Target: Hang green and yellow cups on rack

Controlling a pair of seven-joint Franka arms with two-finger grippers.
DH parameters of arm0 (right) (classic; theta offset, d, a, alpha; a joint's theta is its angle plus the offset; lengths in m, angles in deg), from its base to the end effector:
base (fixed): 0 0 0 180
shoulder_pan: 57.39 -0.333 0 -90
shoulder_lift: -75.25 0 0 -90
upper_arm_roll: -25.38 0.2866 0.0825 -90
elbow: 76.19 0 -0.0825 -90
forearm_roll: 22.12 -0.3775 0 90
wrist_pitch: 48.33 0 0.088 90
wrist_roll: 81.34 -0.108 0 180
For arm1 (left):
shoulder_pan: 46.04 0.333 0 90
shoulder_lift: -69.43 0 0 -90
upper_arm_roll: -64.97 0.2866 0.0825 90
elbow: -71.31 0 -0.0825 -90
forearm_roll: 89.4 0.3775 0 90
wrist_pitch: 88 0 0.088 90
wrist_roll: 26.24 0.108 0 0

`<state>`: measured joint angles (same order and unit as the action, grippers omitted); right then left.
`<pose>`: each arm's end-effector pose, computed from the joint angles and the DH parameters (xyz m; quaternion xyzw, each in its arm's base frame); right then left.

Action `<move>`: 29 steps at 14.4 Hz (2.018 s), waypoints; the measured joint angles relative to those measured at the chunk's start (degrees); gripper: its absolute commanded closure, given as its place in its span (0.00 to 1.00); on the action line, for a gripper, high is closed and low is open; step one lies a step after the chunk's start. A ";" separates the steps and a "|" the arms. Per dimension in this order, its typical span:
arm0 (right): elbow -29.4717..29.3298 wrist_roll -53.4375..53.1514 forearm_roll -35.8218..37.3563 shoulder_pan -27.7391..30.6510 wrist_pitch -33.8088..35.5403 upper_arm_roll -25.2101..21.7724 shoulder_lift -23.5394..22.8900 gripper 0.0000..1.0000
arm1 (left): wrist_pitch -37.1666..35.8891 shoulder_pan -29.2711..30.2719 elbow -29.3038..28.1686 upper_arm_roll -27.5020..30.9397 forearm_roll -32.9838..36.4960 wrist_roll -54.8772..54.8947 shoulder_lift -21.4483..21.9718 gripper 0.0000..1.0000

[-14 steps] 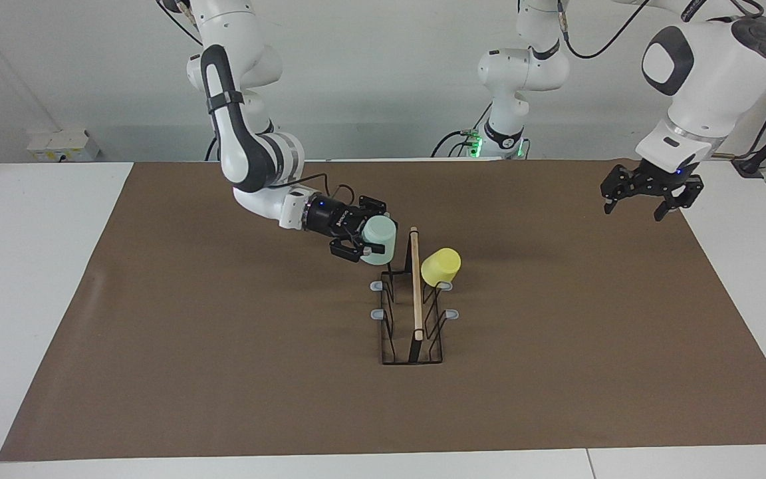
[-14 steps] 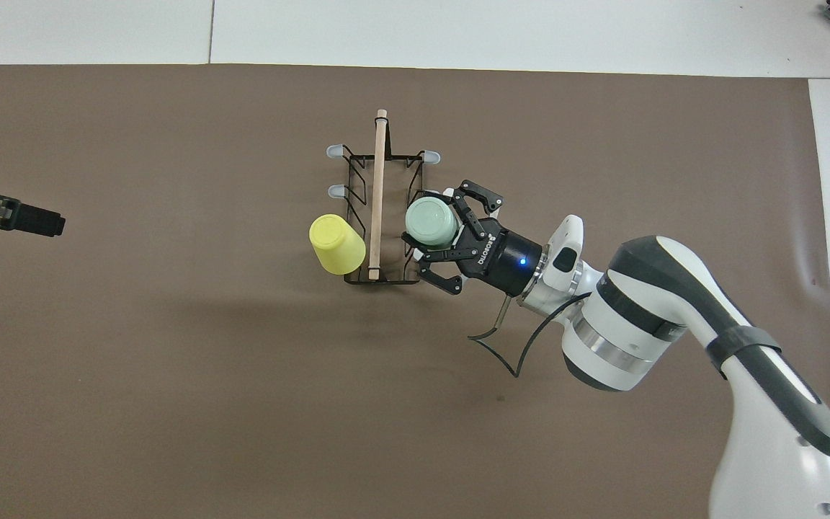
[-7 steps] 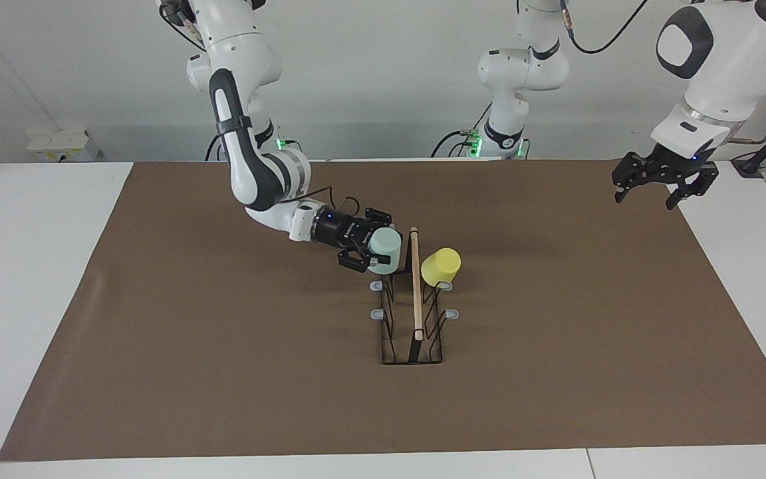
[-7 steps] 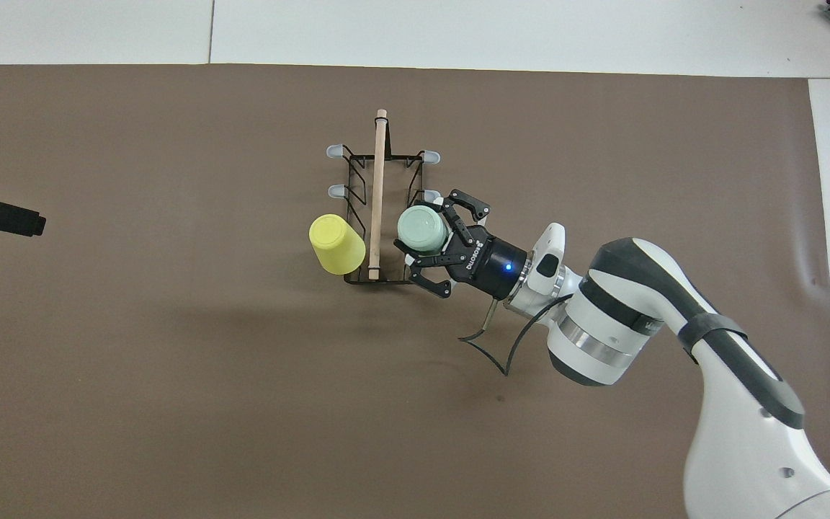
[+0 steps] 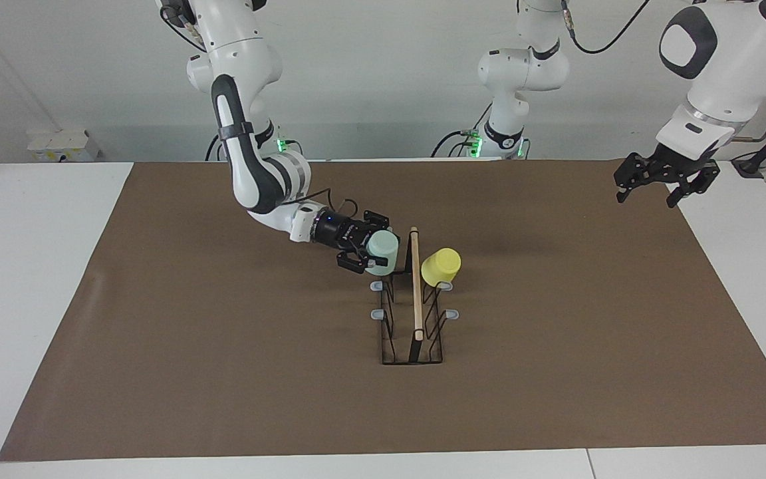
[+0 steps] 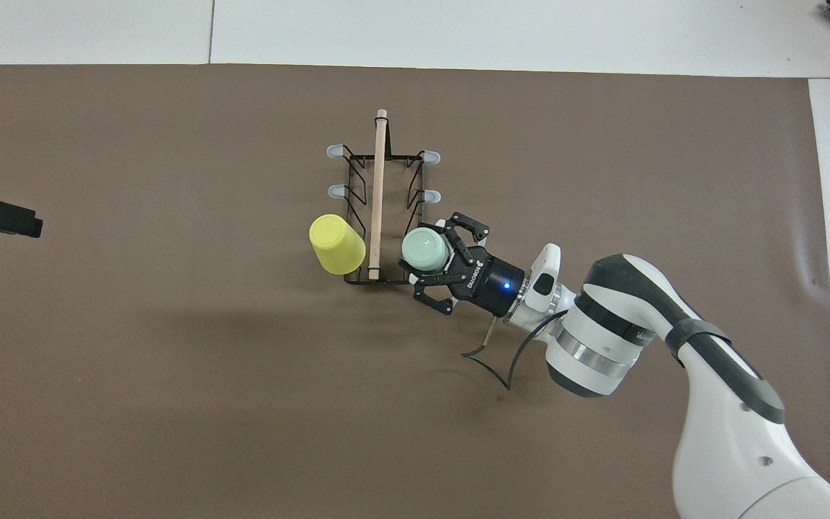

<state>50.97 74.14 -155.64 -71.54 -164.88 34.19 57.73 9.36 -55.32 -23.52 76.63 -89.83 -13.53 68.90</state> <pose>0.4963 0.2556 0.2442 -0.6008 -0.3565 -0.6048 0.3823 0.5599 0.0221 0.5609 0.9958 -0.0896 0.0178 0.0005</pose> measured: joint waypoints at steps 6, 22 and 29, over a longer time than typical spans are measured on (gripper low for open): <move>1.07 0.04 -0.57 -0.02 0.23 0.01 -0.15 0.38 | -0.13 0.29 0.06 -0.60 -2.29 -1.43 0.33 0.00; 0.93 -4.02 -0.68 -1.75 -14.40 0.32 5.95 0.00 | -3.93 3.20 1.75 -4.94 -2.37 -1.44 2.00 0.00; 0.77 -16.96 7.47 -4.21 -22.86 0.29 14.39 0.00 | -3.93 3.60 1.70 -5.20 -2.37 -1.44 2.00 0.00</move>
<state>51.74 57.19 -148.17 -75.74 -187.74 34.47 72.12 5.43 -51.73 -21.82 71.43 -92.20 -14.97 70.91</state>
